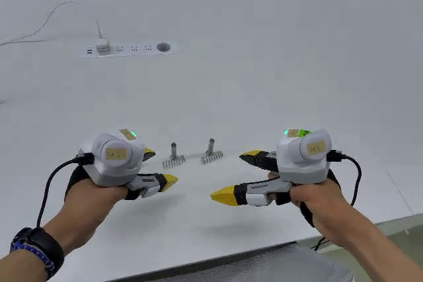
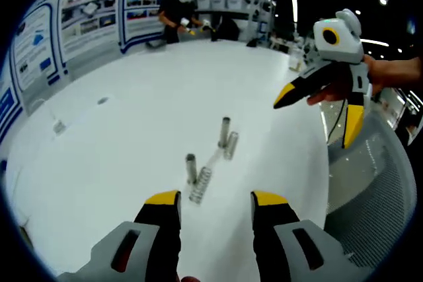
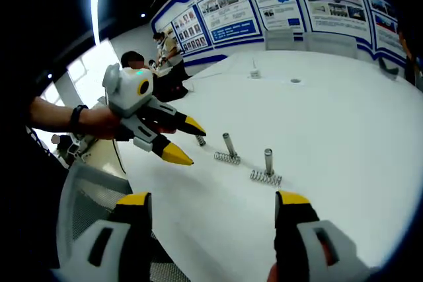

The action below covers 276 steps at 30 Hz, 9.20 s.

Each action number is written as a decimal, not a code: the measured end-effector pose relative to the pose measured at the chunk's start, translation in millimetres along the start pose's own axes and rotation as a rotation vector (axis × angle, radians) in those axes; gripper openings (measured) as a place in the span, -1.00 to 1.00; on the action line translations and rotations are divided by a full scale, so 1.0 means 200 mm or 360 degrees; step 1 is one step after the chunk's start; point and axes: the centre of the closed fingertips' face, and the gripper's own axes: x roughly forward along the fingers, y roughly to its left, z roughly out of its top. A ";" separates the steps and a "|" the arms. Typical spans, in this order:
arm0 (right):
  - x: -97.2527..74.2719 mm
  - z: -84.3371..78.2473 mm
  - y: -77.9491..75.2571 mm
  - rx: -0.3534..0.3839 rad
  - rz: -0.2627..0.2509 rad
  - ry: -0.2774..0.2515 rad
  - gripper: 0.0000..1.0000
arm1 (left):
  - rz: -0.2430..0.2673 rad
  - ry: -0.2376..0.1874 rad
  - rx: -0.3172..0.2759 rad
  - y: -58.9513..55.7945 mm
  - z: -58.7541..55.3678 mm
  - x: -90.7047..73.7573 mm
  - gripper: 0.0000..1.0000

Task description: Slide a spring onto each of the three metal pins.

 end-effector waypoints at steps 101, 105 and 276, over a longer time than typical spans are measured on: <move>0.17 0.03 0.25 0.0097 0.0265 -0.0012 0.36 | 0.0176 -0.0024 -0.0142 -0.08 -0.18 -0.36 -0.80; 0.18 0.06 0.27 0.0105 0.0294 -0.0026 0.28 | 0.0150 -0.0025 -0.0112 -0.11 -0.18 -0.37 -0.80; 0.21 0.12 0.08 -0.0966 0.0387 0.0837 -0.75 | 0.0057 -0.0255 -0.0152 -0.01 -0.11 -0.56 -0.14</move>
